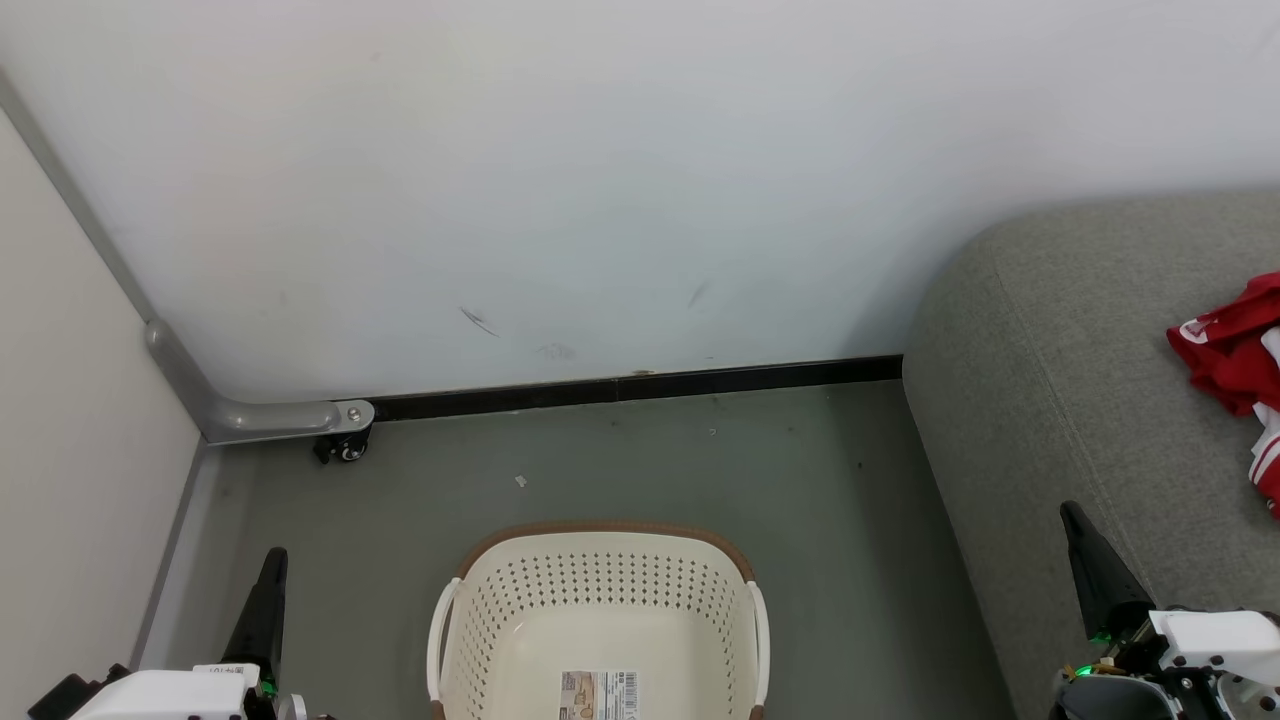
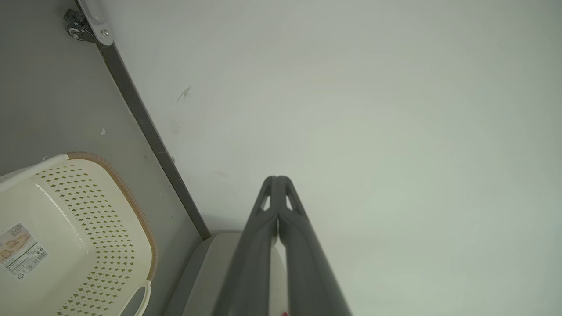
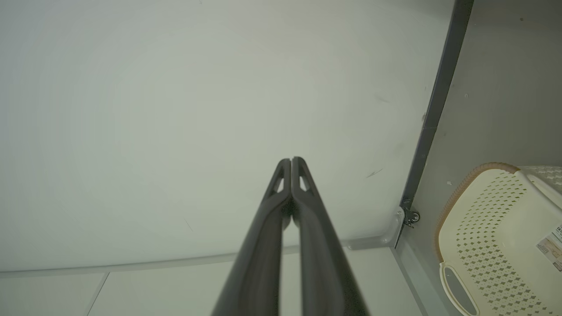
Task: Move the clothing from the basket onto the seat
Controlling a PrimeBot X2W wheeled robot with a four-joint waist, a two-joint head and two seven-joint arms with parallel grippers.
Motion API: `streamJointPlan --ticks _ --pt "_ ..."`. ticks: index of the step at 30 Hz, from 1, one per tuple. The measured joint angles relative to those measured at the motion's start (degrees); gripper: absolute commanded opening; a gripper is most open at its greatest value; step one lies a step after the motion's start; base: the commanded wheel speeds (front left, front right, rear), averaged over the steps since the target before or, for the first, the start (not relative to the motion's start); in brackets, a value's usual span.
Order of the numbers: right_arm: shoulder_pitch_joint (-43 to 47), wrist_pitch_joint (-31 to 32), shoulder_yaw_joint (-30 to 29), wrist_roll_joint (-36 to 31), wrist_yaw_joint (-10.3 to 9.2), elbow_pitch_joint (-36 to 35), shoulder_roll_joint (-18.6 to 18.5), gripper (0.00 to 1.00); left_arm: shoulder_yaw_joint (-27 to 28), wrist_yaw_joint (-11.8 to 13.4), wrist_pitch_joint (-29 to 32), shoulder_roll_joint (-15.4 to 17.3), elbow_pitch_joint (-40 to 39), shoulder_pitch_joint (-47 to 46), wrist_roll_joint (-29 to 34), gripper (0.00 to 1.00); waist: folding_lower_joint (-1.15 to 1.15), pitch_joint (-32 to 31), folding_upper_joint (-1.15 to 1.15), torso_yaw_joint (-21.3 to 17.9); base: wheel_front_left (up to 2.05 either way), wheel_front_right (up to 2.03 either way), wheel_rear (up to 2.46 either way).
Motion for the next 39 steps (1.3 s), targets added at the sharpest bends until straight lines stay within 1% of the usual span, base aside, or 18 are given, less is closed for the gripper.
streamJointPlan --ticks 39 --pt "0.00 0.08 -0.21 -0.10 0.00 0.01 0.16 0.00 0.00 0.00 0.00 0.00 -0.01 0.00 0.00 0.00 0.00 0.00 0.00 0.00 0.00 0.00 0.00"
